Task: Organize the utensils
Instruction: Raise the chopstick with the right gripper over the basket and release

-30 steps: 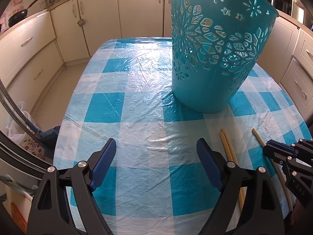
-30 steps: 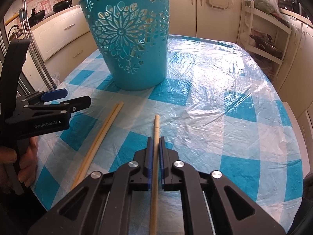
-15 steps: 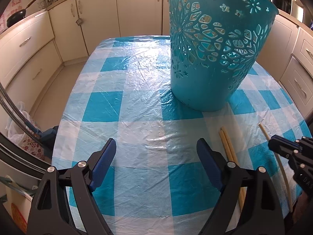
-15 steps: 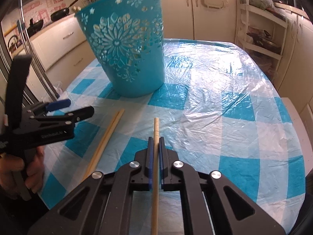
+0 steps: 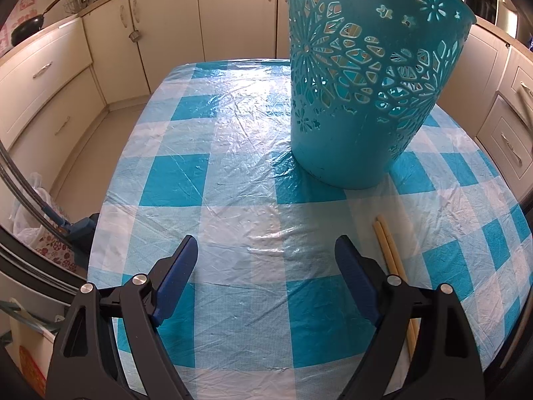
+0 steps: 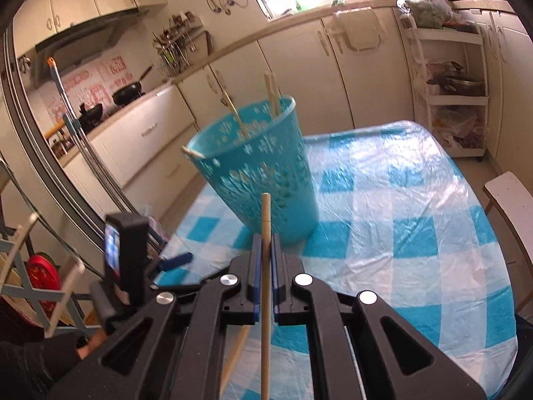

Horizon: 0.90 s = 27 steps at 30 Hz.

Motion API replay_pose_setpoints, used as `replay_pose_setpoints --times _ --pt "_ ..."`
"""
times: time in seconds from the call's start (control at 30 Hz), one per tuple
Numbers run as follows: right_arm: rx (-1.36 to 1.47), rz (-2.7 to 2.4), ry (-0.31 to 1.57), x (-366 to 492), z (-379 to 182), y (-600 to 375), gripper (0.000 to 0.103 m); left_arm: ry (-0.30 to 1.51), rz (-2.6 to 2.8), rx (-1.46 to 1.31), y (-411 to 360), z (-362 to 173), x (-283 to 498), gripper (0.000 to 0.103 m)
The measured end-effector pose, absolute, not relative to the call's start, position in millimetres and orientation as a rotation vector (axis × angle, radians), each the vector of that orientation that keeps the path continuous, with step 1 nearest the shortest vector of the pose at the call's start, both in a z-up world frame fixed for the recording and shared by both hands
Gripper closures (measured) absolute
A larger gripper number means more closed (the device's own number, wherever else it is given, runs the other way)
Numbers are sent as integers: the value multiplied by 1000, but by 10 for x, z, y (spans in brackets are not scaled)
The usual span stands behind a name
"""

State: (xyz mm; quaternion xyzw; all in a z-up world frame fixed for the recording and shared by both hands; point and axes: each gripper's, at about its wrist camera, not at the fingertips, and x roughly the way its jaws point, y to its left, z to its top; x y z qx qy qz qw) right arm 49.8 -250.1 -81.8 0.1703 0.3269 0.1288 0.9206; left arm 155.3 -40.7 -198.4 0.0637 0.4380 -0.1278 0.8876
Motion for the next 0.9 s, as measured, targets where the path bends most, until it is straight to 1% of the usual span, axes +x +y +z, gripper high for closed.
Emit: replay_pose_setpoints --times 0.33,0.6,0.73,0.9 --pt "353 314 522 596 -240 -2471 97 911 -266 133 -408 -1986 1557 22" --pt "364 275 349 1063 273 -2466 97 913 -267 129 -408 -1984 1561 22" --pt "371 224 287 1320 372 -2465 97 915 -272 124 -397 -2003 1564 22" --pt "354 129 272 1614 265 -2468 97 916 -278 119 -382 -2005 1578 22"
